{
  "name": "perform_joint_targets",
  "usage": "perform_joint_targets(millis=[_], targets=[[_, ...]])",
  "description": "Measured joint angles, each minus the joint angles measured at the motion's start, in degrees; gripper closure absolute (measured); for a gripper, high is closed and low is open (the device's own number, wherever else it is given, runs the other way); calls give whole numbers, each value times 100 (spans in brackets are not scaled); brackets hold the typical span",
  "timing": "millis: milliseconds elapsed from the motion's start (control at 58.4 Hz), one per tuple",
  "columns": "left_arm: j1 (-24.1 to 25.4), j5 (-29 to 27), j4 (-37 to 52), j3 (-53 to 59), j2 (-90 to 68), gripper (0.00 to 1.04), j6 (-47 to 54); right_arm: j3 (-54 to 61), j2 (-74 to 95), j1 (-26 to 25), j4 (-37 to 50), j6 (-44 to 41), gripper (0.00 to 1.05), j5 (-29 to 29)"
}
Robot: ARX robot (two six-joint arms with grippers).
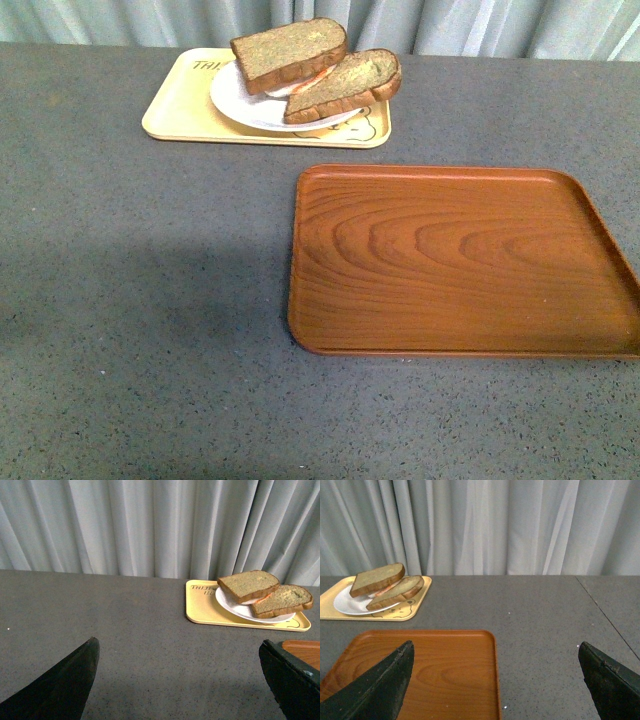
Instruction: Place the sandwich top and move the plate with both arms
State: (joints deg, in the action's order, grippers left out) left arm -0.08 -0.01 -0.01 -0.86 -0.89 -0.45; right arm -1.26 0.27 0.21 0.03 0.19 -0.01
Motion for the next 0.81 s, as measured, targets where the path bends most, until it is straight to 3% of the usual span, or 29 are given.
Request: perform_joint_targets(millis=[805], targets=[[0, 0, 0, 0, 0, 9, 0, 0, 0, -2, 0, 0, 9, 0]])
